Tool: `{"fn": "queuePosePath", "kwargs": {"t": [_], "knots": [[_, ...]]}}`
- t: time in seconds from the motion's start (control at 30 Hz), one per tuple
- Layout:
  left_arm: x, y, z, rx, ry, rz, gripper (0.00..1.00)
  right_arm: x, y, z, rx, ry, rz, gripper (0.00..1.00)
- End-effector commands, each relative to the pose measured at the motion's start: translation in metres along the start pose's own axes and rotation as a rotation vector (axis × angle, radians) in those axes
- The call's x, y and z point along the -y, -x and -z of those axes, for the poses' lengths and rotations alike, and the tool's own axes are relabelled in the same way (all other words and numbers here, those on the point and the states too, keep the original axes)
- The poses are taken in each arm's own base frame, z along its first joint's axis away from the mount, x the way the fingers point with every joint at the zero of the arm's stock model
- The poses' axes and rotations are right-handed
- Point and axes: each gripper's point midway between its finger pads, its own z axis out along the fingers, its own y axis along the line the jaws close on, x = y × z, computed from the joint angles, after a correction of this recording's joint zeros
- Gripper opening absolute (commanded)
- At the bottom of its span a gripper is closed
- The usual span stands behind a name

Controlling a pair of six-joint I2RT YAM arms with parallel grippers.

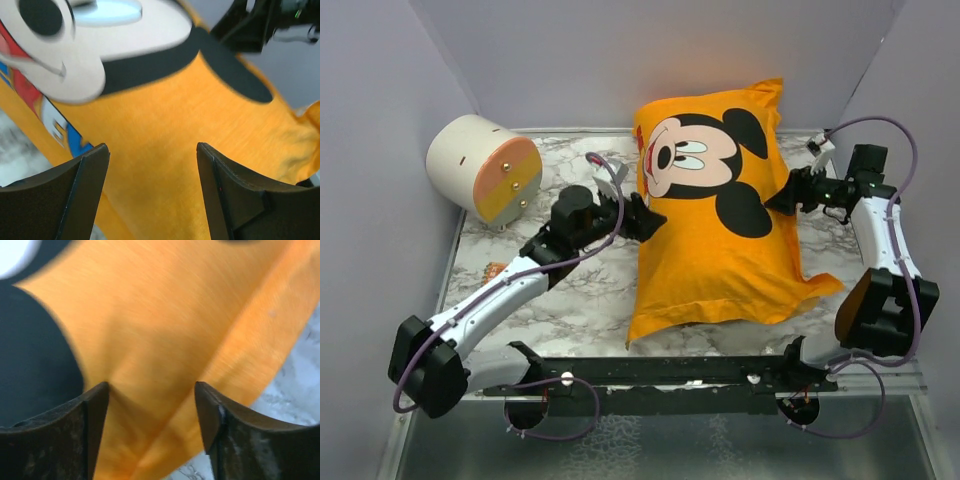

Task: Put the pillow into the pillowcase
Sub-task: Turn over the pillow at the center of the board.

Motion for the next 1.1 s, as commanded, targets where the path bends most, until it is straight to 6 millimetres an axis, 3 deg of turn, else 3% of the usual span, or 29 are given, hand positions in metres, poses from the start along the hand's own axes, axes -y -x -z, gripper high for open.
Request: {"fn": "queuePosePath", "kwargs": {"t": [0.0, 0.07, 0.2, 0.27, 0.37, 0.4, 0.47, 0.53, 0.6, 0.73, 0.83, 0.9, 1.0, 1.07], "knots": [[0.003, -0.077, -0.009, -0.104, -0.009, 0.156, 0.72, 0.032, -0.013, -0.021, -0.072, -0.108, 0.043, 0.61], [0.015, -0.105, -0.017, -0.148, -0.005, 0.154, 0.7, 0.034, -0.02, -0.044, -0.148, -0.162, 0.127, 0.58], [0.064, -0.149, -0.042, -0.243, -0.091, 0.135, 0.66, -0.002, -0.021, -0.097, -0.228, -0.023, 0.187, 0.52], [0.094, -0.153, -0.063, -0.239, -0.164, 0.134, 0.66, -0.023, -0.004, -0.119, -0.221, 0.075, 0.228, 0.52], [0.146, -0.133, -0.108, -0.2, -0.288, 0.109, 0.67, -0.042, 0.037, -0.143, -0.205, 0.123, 0.302, 0.52], [0.157, -0.133, -0.126, -0.201, -0.313, 0.093, 0.68, -0.04, 0.054, -0.146, -0.192, 0.108, 0.316, 0.52], [0.169, -0.118, -0.156, -0.189, -0.328, 0.064, 0.68, -0.018, 0.089, -0.137, -0.167, -0.024, 0.351, 0.53], [0.157, -0.111, -0.169, -0.194, -0.264, 0.022, 0.7, 0.006, 0.124, -0.108, -0.077, -0.15, 0.376, 0.56], [0.138, -0.101, -0.162, -0.191, -0.212, -0.004, 0.72, 0.016, 0.148, -0.072, 0.018, -0.204, 0.403, 0.66], [0.1, -0.049, -0.114, -0.119, -0.16, -0.027, 0.77, -0.013, 0.17, -0.007, 0.172, -0.27, 0.578, 0.99], [0.076, 0.005, -0.075, -0.049, -0.171, -0.002, 0.82, -0.049, 0.189, 0.045, 0.353, -0.338, 0.694, 1.0], [0.062, 0.044, -0.05, 0.011, -0.149, -0.005, 0.89, -0.07, 0.202, 0.07, 0.428, -0.327, 0.661, 1.0], [0.048, 0.095, -0.014, 0.098, -0.066, -0.057, 0.99, -0.108, 0.21, 0.081, 0.433, -0.166, 0.543, 1.0], [0.056, 0.125, 0.006, 0.152, -0.06, -0.09, 0.99, -0.132, 0.216, 0.088, 0.456, -0.072, 0.488, 1.0]]}}
